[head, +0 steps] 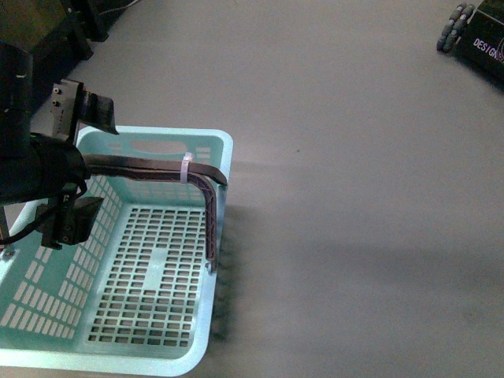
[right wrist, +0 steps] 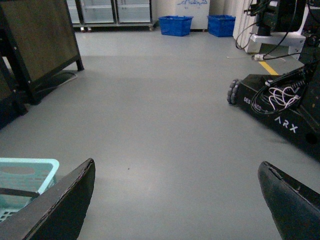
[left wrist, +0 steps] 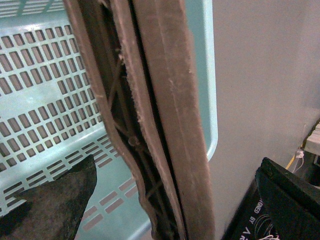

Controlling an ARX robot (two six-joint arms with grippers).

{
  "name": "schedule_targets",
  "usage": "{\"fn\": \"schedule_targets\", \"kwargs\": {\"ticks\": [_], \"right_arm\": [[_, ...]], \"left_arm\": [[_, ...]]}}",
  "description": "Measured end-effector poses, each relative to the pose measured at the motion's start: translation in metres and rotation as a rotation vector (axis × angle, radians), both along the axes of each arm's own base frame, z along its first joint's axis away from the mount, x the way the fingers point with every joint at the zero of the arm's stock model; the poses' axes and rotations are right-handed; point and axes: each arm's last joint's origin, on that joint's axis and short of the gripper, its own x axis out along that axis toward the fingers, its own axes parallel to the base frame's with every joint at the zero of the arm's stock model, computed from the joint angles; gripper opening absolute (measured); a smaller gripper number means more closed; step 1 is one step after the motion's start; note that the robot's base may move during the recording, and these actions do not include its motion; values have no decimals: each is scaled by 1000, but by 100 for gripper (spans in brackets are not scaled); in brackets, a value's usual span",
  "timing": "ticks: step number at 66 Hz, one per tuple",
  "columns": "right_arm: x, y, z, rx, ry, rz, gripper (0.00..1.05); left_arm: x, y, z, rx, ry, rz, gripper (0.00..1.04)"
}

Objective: Pick mango and avocado into basket

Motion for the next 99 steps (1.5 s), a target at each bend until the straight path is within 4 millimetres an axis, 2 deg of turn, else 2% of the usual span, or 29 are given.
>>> {"fn": "schedule_targets", "kwargs": {"ticks": [3, 18, 31, 37, 47, 56, 61, 69, 76, 81, 99], "right_arm": [[0, 0, 0, 0, 0, 0, 96], [0, 0, 0, 0, 0, 0, 96], [0, 0, 0, 0, 0, 0, 96], [0, 0, 0, 0, 0, 0, 96], [0, 0, 0, 0, 0, 0, 96], [0, 0, 0, 0, 0, 0, 96], [0, 0, 0, 0, 0, 0, 96], [0, 0, 0, 0, 0, 0, 96], [0, 0, 0, 0, 0, 0, 96], [0, 0, 0, 0, 0, 0, 96], [0, 0, 0, 0, 0, 0, 96]], "left_arm": [[2, -1, -3, 3, 4, -3, 94], [13, -2, -12, 21, 16, 1, 55], [18, -2, -10, 7, 35, 29, 23], [19, -1, -8, -29, 41, 61, 16], [12, 1, 7, -15, 33, 61, 15], [-9, 8, 45, -51, -39, 97, 15], [-33, 18, 85, -98, -87, 131, 15], [-67, 35, 135, -156, -152, 190, 15], [-93, 48, 172, -170, -210, 236, 15], [-120, 60, 199, -175, -257, 280, 15], [-177, 72, 254, -234, -341, 302, 15]]}}
